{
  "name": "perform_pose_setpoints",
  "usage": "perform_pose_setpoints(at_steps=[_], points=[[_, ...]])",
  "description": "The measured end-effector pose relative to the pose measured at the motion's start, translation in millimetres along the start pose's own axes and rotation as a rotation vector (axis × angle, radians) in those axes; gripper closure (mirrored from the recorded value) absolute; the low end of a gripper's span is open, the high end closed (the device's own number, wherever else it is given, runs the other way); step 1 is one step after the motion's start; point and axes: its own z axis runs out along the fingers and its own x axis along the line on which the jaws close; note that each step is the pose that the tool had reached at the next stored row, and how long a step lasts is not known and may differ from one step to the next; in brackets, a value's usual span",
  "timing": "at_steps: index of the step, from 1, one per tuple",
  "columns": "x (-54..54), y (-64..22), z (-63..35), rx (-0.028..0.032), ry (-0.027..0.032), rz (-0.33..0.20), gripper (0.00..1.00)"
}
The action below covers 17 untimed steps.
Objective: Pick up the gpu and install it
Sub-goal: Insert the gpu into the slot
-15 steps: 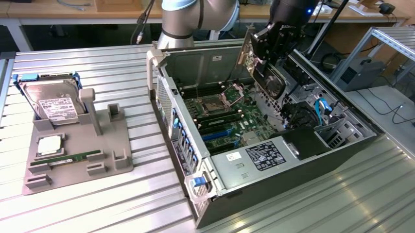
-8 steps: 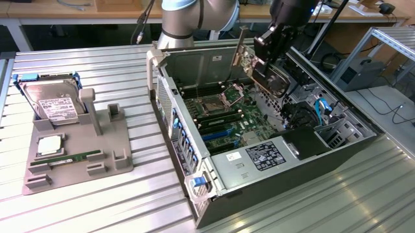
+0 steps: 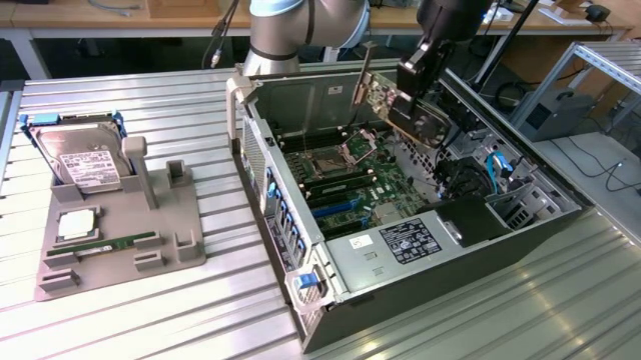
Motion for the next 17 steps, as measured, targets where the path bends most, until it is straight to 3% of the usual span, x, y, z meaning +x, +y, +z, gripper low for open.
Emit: perform_pose_setpoints(at_steps=[17], points=[[0.0,0.0,0.2,-0.0052,0.0015,-0.268,0.73]])
